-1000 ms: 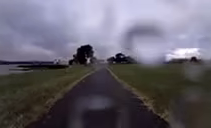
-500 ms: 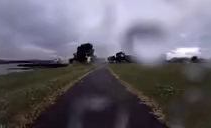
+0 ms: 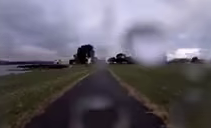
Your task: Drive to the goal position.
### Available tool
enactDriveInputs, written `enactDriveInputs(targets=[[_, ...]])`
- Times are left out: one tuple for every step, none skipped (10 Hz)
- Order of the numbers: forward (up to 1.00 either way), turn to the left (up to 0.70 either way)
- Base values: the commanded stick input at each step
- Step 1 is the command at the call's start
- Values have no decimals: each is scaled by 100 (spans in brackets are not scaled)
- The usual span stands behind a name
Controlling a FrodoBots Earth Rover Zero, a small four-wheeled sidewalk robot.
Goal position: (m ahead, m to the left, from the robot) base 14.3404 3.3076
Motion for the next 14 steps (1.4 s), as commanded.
enactDriveInputs(targets=[[70, 0], [70, 0], [70, 0], [70, 0], [70, 0], [70, 0], [70, 0], [70, 0], [70, 0], [70, 0], [70, 0], [70, 0], [70, 0], [70, 0]])
